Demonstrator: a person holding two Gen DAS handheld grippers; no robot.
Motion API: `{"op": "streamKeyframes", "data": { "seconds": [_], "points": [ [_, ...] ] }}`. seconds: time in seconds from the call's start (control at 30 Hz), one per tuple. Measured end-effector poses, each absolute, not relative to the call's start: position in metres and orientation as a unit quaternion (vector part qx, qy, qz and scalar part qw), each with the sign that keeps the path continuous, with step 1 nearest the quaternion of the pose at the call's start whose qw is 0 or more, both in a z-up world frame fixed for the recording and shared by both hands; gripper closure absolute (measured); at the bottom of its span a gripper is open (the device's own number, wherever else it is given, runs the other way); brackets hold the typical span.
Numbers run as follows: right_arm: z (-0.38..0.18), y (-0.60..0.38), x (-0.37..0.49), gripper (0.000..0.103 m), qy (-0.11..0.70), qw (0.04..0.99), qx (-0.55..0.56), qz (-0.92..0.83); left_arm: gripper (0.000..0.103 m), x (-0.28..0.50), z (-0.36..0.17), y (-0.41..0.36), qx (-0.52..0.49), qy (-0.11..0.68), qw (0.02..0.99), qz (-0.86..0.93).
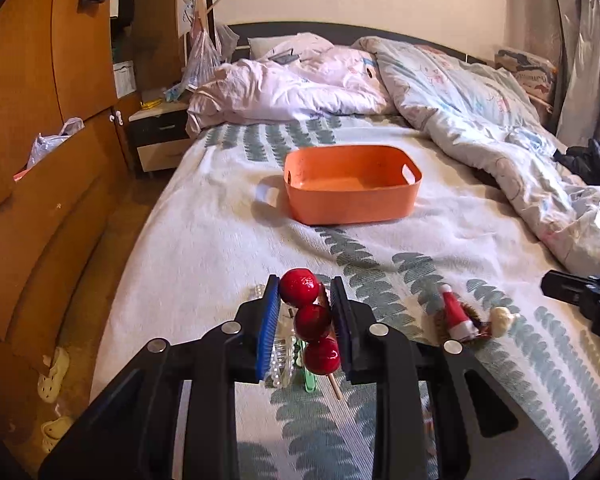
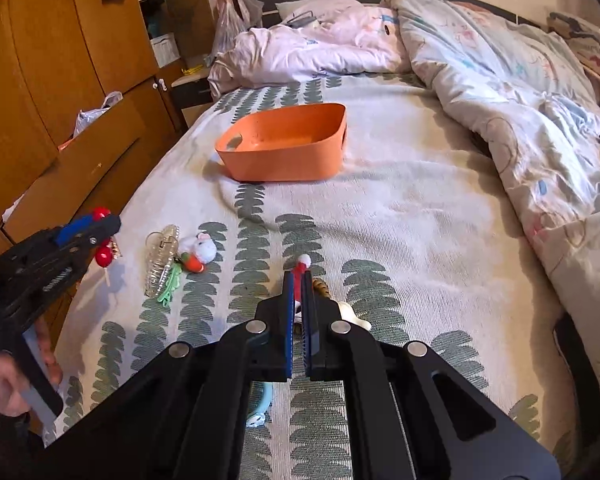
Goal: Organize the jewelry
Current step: 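Open the left tool beside the claw clip while the right tool releases the blue hair tie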
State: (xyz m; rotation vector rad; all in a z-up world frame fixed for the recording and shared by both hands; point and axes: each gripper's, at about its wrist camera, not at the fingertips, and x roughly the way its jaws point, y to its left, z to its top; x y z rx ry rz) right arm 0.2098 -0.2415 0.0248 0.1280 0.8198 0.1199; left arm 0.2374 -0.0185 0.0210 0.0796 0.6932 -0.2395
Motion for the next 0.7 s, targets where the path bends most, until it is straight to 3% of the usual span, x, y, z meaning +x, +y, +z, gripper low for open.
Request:
{"op": "streamKeyframes", "data": {
  "seconds": [0.3, 0.5, 0.7],
  "points": [
    [0.007, -0.235, 0.218, 0.098, 0.414, 0.906, 0.060, 0.061, 0.076, 0.252, -0.013, -0.019, 0.038, 0.368, 0.923, -0.109],
    [0.002, -0.232, 0.220, 0.096, 0.419, 0.904, 0.057, 0.060, 0.048, 0.251, -0.014, -0.018, 0.046, 0.360, 0.927, -0.095],
    [0.006, -0.233, 0.216, 0.093, 0.414, 0.906, 0.065, 0.064, 0.047, 0.244, -0.011, -0.017, 0.055, 0.353, 0.930, -0.088]
  ]
}}
